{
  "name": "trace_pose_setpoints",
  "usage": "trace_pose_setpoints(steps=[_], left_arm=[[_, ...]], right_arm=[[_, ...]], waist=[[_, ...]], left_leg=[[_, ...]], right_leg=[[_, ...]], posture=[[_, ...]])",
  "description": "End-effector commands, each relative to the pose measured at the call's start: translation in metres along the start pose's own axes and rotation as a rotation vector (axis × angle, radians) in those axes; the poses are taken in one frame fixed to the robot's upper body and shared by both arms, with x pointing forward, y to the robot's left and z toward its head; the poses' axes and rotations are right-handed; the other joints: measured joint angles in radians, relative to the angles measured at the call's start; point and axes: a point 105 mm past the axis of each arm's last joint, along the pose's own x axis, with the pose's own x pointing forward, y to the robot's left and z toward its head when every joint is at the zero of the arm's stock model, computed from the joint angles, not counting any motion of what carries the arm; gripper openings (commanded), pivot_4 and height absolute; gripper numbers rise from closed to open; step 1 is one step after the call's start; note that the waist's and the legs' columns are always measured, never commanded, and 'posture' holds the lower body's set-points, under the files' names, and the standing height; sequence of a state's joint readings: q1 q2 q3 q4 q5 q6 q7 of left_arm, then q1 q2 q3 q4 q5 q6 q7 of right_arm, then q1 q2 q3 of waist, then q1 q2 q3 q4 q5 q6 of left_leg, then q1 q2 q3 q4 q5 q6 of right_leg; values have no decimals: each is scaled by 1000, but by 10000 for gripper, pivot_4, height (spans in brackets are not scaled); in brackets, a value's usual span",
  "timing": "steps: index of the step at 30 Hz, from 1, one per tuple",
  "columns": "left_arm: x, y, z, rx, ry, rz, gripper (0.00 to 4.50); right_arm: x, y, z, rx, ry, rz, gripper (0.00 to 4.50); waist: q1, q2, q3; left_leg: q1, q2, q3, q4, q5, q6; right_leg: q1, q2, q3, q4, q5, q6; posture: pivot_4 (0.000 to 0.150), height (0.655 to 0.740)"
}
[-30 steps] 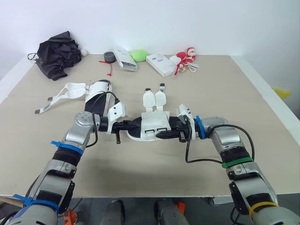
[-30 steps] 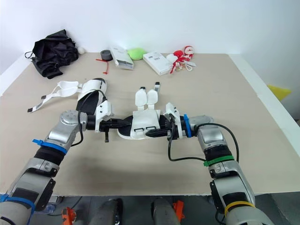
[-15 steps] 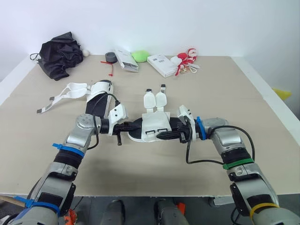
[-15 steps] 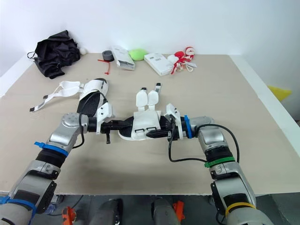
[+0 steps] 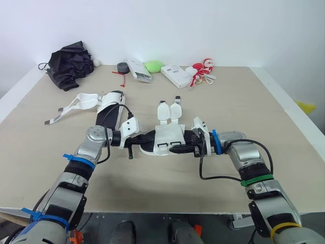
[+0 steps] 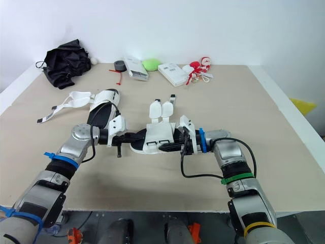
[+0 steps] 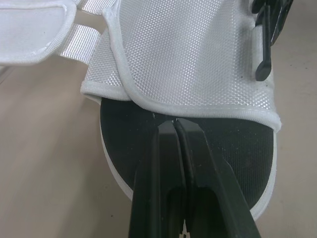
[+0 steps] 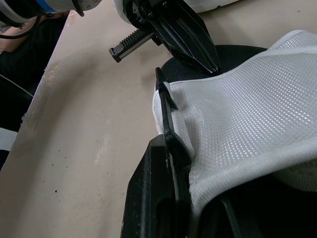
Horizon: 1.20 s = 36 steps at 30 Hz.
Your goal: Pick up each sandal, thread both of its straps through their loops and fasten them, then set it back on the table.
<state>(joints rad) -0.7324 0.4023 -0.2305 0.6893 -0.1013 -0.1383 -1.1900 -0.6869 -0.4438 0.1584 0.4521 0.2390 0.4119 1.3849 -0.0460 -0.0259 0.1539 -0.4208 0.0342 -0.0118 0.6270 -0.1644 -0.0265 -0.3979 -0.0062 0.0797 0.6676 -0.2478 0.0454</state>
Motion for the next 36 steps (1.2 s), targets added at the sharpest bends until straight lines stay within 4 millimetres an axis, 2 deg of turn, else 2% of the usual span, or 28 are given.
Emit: trace_pose_setpoints(steps=[1, 7, 13, 20, 26, 33, 36], left_arm=[[10, -41, -41, -140, 114, -191, 832], [5, -44, -54, 3, 269, -284, 832], [17, -48, -62, 32, 331, -328, 832], [33, -53, -54, -104, 232, -302, 832], [34, -72, -53, -210, 130, -362, 832], [28, -84, -65, -145, 137, -401, 832], [30, -83, -70, -124, 155, -380, 832]], right_arm=[[-6, 4, 23, -49, -81, 20, 0], [-5, 3, 24, -48, -86, 24, 0], [-4, 6, 24, -43, -97, 29, 0], [-3, 9, 23, -35, -103, 27, 0], [-3, 10, 22, -29, -106, 26, 0], [-2, 11, 23, -29, -105, 26, 0], [-2, 11, 25, -30, -107, 25, 0]], waist=[[0, 0, 0], [1, 0, 0], [5, 1, -4], [12, 2, -6], [18, 3, -8], [17, 3, -13], [17, 3, -13]], left_leg=[[0, 0, 0, 0, 0, 0], [0, 0, 0, -2, -1, 0], [0, -2, -1, 0, -1, 0], [7, -5, -4, 2, -1, 0], [9, -6, -4, 1, -1, -1], [13, -5, -5, -5, -9, -2], [13, -5, -5, -5, -9, -2]], right_leg=[[0, 0, 0, 0, 0, 0], [-1, 0, 0, 0, -2, 0], [2, -1, 0, 0, -4, -4], [9, -3, 0, -2, -7, -5], [11, -5, 0, -2, -9, -4], [16, -4, -1, -2, -15, 0], [16, -3, -1, -2, -15, 0]], posture=[[1500, 7400], [1500, 7400], [1500, 7400], [1500, 7400], [1500, 7400], [1500, 7400], [1500, 7400]])
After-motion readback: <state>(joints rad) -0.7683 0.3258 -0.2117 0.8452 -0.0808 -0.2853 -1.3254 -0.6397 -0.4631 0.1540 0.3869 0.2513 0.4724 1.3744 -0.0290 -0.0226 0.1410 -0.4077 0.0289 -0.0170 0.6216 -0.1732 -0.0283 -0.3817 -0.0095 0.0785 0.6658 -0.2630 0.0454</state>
